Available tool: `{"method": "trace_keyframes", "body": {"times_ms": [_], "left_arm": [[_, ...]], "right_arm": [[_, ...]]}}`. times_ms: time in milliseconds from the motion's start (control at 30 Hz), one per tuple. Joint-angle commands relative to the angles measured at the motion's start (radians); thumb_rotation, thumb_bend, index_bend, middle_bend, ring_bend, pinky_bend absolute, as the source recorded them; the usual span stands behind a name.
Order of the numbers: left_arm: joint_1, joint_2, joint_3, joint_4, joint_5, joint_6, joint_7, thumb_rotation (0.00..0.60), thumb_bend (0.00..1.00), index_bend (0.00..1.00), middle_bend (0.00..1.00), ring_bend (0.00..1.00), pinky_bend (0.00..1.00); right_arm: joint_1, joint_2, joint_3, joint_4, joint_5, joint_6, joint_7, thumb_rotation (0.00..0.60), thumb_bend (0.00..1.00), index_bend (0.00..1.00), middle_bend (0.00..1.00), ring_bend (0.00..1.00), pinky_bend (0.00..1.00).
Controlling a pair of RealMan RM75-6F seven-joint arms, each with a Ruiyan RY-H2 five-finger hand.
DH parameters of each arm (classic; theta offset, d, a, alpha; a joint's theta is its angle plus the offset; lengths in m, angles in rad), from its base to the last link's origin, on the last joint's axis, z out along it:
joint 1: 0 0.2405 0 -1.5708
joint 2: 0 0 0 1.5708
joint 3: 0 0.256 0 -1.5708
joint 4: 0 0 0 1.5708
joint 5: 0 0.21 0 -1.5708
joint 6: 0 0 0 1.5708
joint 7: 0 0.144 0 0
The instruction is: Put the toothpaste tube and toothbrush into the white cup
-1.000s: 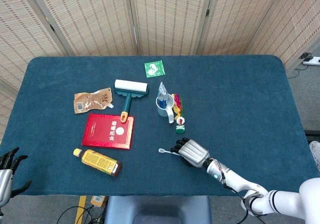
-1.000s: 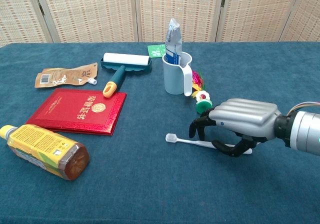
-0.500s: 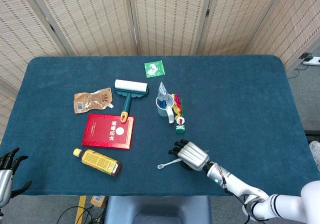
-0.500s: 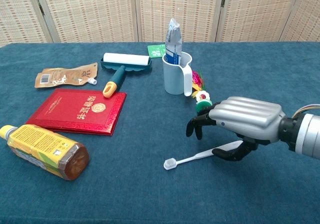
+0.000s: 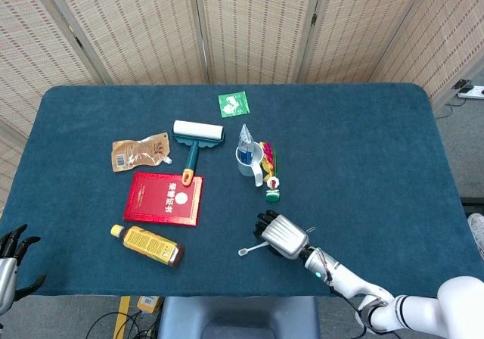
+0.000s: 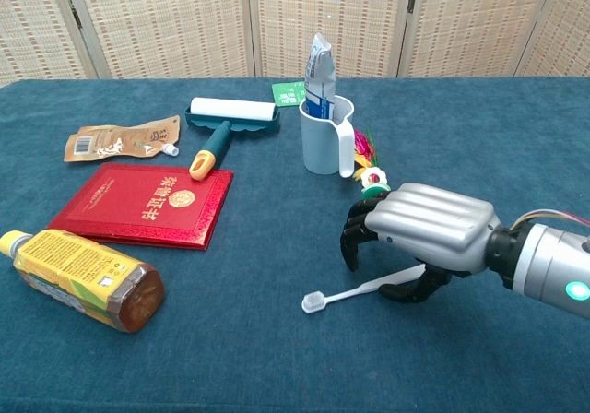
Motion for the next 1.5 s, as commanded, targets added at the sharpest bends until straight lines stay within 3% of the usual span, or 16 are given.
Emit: {"method": "trace_keyframes", "body": {"times_ms": [33, 567, 1167, 1367, 1500], "left_arm": [[0.000, 0.000, 0.000, 0.002, -0.001, -0.001, -0.002, 0.600, 0.24, 0.28, 0.11, 0.13, 0.17], [0.003, -0.002, -0.001, 0.015, -0.001, 0.000, -0.018, 0.600, 0.24, 0.28, 0.11, 0.13, 0.17], [0.004, -0.011, 0.001, 0.028, -0.001, -0.003, -0.026, 0.600, 0.24, 0.28, 0.11, 0.13, 0.17], [0.006, -0.009, 0.000, 0.026, 0.000, 0.001, -0.024, 0.600, 0.24, 0.28, 0.11, 0.13, 0.17], [0.004, -0.006, -0.002, 0.020, 0.003, 0.003, -0.019, 0.600, 0.24, 0.28, 0.11, 0.13, 0.17]], "right_arm": [[0.000, -0.003, -0.004, 0.007, -0.006, 0.000, -0.008, 0.600, 0.24, 0.45, 0.36, 0.19, 0.25], [-0.002, -0.032, -0.017, 0.056, -0.030, 0.003, -0.050, 0.600, 0.27, 0.48, 0.36, 0.19, 0.25], [-0.010, -0.034, -0.031, 0.085, -0.057, 0.030, -0.039, 0.600, 0.31, 0.60, 0.40, 0.19, 0.25], [-0.018, -0.021, -0.011, 0.072, -0.063, 0.085, 0.023, 0.600, 0.31, 0.64, 0.42, 0.19, 0.25], [-0.025, 0.011, 0.031, 0.007, -0.047, 0.145, 0.116, 0.600, 0.31, 0.66, 0.44, 0.19, 0.25]]}}
